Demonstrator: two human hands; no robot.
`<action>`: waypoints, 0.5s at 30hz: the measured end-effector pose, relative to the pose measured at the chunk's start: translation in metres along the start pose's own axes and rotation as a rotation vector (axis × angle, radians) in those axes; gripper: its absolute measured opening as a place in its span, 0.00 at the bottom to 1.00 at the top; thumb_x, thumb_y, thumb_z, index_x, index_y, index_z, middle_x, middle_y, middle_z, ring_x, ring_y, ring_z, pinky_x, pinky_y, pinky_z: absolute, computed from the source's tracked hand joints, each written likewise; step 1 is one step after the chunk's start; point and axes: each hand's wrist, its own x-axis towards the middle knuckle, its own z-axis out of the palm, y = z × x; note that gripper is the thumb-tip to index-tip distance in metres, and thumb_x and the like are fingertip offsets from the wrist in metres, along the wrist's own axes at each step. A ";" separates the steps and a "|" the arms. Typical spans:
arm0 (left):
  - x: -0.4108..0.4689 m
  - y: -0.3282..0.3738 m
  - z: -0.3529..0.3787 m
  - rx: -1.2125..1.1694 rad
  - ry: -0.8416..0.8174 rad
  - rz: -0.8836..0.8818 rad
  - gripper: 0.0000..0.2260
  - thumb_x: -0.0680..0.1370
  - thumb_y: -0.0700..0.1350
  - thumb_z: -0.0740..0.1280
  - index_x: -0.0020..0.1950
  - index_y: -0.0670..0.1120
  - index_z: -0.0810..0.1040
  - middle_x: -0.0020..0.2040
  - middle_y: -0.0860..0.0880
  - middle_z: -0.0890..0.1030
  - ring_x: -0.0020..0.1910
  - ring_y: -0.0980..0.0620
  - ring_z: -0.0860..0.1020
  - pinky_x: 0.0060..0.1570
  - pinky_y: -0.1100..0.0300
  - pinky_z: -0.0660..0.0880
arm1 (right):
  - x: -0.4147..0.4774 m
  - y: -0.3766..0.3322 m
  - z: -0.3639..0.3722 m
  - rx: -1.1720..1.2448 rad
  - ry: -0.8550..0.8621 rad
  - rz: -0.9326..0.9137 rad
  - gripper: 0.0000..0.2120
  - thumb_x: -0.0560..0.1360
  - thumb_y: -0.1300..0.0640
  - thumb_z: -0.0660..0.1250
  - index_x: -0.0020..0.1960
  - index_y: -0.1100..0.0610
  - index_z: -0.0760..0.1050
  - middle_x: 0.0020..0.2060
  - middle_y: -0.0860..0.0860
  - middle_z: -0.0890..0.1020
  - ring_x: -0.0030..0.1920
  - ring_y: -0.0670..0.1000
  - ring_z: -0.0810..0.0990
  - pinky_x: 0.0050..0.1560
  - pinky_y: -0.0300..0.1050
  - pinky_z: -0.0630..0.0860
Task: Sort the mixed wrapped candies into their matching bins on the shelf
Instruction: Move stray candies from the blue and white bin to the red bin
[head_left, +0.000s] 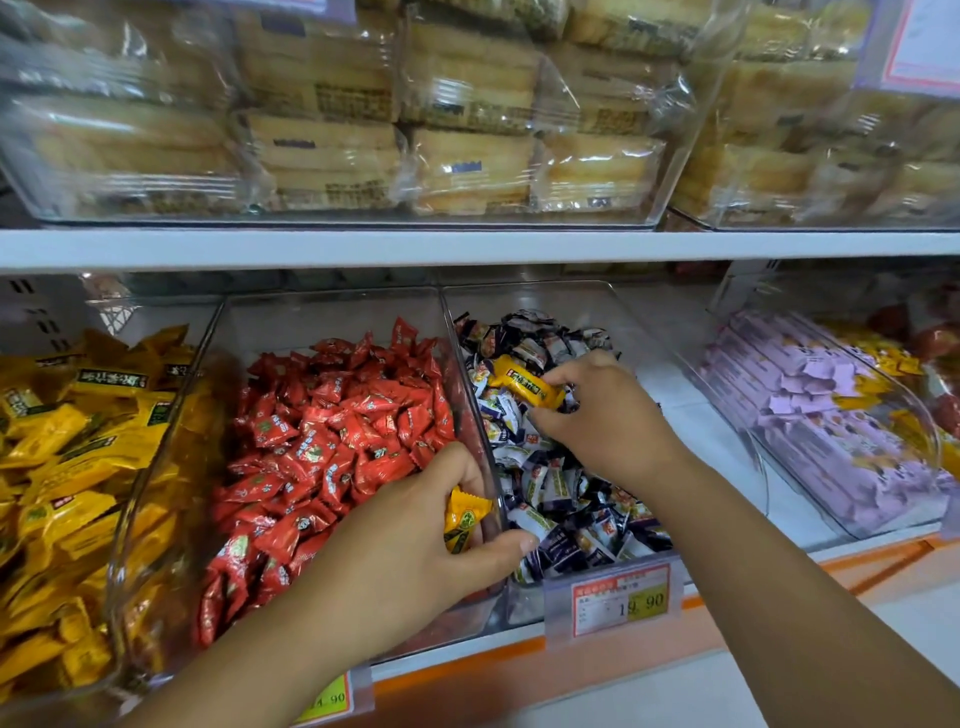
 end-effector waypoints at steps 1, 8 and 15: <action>0.000 0.000 -0.001 -0.017 0.001 -0.005 0.18 0.66 0.69 0.64 0.45 0.59 0.64 0.39 0.60 0.78 0.29 0.58 0.74 0.29 0.61 0.70 | -0.001 0.000 -0.004 0.033 0.022 0.000 0.14 0.74 0.51 0.71 0.58 0.51 0.77 0.53 0.46 0.72 0.51 0.45 0.71 0.47 0.37 0.66; -0.003 0.003 -0.004 -0.280 0.280 0.052 0.16 0.65 0.65 0.67 0.45 0.58 0.69 0.37 0.53 0.80 0.31 0.50 0.80 0.35 0.49 0.77 | -0.027 -0.007 -0.041 0.440 -0.168 -0.137 0.14 0.71 0.61 0.73 0.51 0.44 0.78 0.35 0.41 0.79 0.34 0.45 0.77 0.35 0.35 0.71; -0.008 0.000 -0.005 -0.176 0.351 0.063 0.22 0.63 0.71 0.64 0.52 0.64 0.70 0.37 0.54 0.78 0.28 0.57 0.71 0.32 0.56 0.70 | -0.045 -0.015 -0.042 0.233 -0.272 -0.380 0.19 0.72 0.61 0.74 0.55 0.40 0.80 0.42 0.45 0.73 0.41 0.47 0.75 0.45 0.43 0.75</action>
